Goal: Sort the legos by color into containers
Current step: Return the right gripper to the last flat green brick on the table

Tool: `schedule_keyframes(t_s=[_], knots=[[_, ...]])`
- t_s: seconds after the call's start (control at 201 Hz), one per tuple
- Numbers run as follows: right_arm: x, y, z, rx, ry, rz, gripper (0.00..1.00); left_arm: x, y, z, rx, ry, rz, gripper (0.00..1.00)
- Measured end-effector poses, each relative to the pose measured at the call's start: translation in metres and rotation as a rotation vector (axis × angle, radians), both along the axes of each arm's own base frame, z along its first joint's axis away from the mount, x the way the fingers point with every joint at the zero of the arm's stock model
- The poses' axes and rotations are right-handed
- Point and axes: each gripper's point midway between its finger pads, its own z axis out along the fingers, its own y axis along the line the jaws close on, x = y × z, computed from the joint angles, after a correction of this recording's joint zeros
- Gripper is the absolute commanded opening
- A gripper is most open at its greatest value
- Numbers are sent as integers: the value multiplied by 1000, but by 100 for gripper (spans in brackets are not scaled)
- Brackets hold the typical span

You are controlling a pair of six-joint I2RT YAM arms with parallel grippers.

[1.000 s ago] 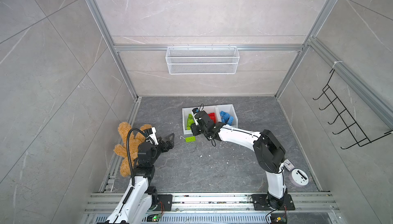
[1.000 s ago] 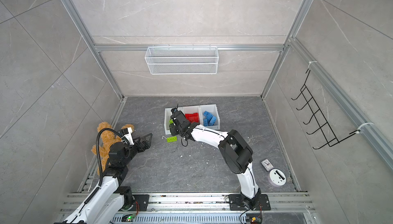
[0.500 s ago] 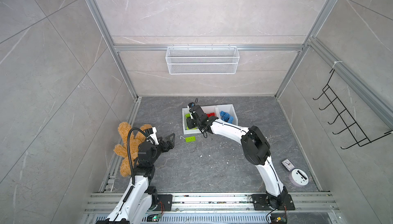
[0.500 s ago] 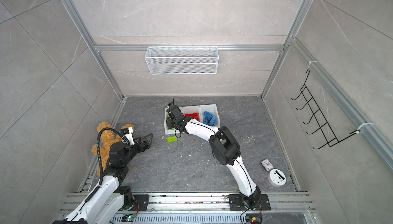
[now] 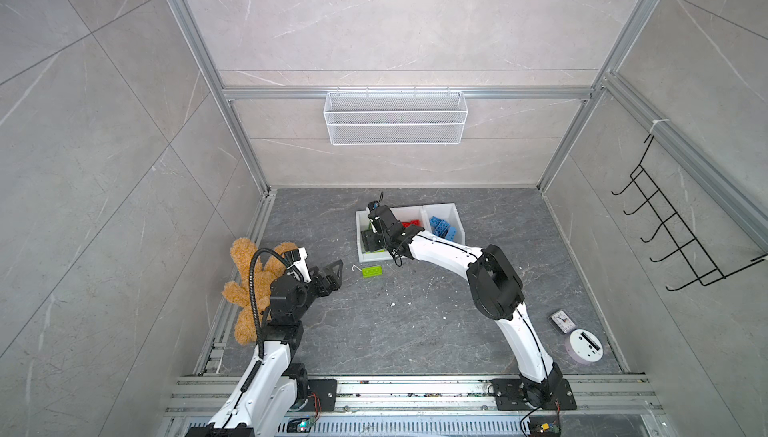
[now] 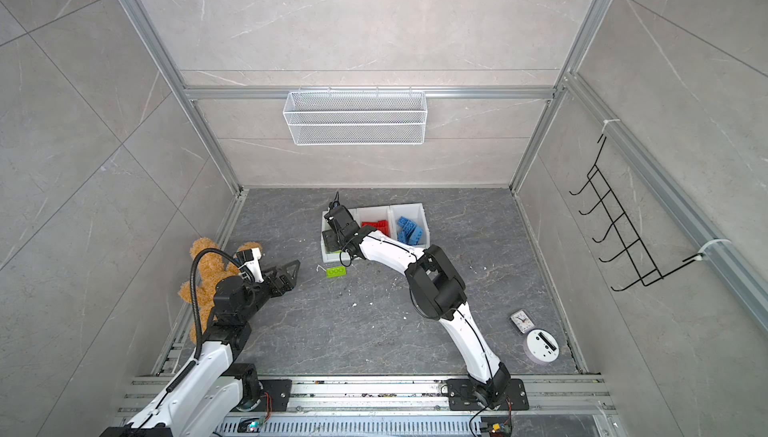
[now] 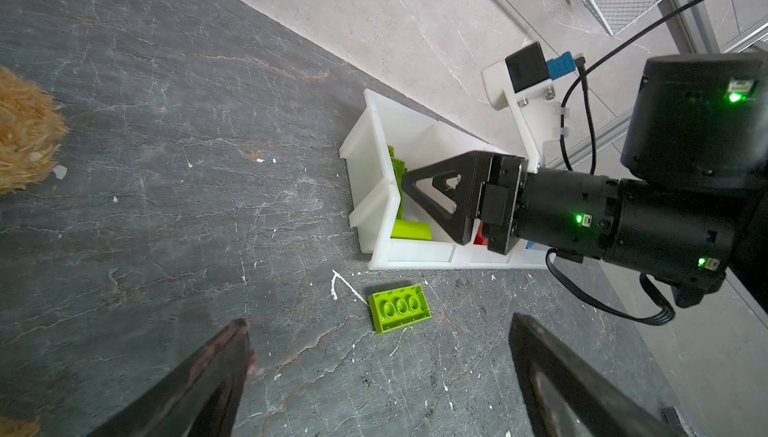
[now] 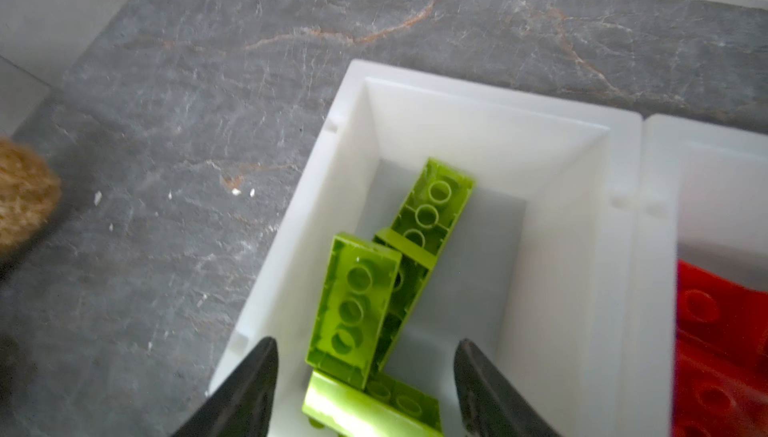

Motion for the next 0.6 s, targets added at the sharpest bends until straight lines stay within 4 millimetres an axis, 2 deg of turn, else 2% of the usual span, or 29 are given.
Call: schedule_keyframes(t_s=[0.109,0.269,0.373,0.473,0.597], knots=[[-17,-9,4,16,8,32,78,0,0,0,2,0,0,100],[-48,-25,29,77,-4,86,81,0,0,-3,3,8,0,100],[-68,-34,38,116,1,122,83,0,0,-3,3,8,0,100],[-86,-41,33,136,20,152,84,1,0,-3,3,10,0,100],[-110,-45,12,137,79,203,87,1,0,-5,4,15,-1,100]])
